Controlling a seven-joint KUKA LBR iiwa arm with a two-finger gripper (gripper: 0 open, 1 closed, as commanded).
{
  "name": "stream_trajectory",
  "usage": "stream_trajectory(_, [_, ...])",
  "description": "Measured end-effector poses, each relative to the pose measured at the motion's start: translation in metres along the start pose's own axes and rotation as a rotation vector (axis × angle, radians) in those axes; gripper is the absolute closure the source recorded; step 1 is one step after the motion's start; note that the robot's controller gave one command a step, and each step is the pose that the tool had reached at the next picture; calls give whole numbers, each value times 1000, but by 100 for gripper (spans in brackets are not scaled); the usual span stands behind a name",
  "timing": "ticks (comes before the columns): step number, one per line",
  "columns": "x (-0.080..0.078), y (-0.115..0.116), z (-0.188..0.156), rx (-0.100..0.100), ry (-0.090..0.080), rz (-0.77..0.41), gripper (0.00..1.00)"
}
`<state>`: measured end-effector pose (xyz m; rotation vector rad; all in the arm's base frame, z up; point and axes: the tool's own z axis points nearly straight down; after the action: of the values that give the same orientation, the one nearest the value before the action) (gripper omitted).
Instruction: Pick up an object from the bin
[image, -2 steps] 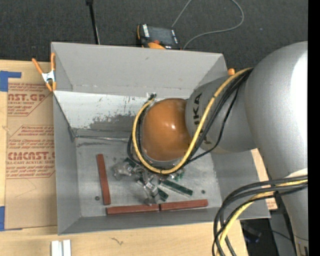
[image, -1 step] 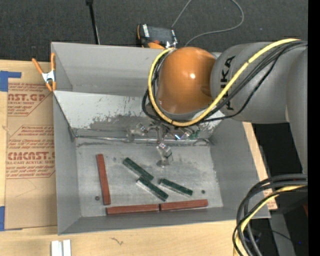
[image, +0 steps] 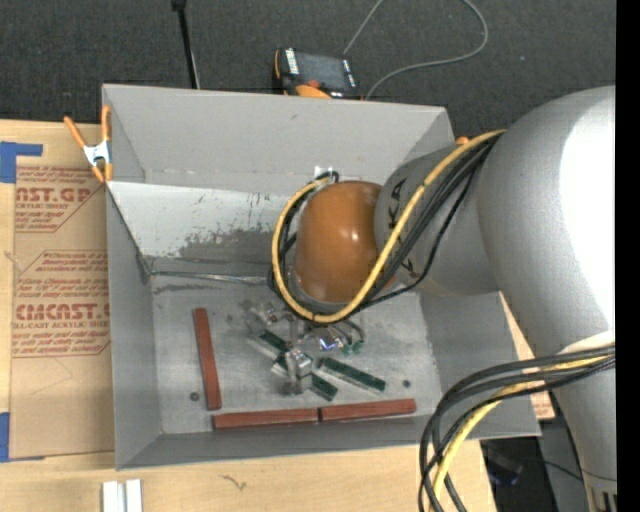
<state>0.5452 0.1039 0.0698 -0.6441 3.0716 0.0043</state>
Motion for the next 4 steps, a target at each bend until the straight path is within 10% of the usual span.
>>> stream_trajectory(1, [-6,-54,-1,4,-2,1,0])
stream_trajectory(3, [70,-120,-1,2,2,168,0])
stream_trajectory(4, [67,-120,-3,4,-5,165,100])
